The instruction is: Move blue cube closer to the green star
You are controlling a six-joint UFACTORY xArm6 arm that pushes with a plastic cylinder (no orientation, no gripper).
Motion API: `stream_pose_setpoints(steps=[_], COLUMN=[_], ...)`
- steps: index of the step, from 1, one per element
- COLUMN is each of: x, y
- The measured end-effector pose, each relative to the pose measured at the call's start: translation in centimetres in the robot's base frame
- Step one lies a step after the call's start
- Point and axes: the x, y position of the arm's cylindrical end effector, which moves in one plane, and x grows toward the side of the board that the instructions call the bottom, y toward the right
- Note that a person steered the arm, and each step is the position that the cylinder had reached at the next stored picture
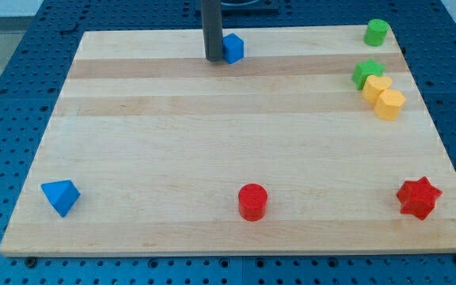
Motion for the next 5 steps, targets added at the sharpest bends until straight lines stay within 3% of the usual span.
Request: stream_pose_setpoints(steps=[1,2,3,4,5], x=[-0.5,-3.0,-5.8,-5.8,-2.2], y=[-3.8,-3.3,0.6,4.7,7.3])
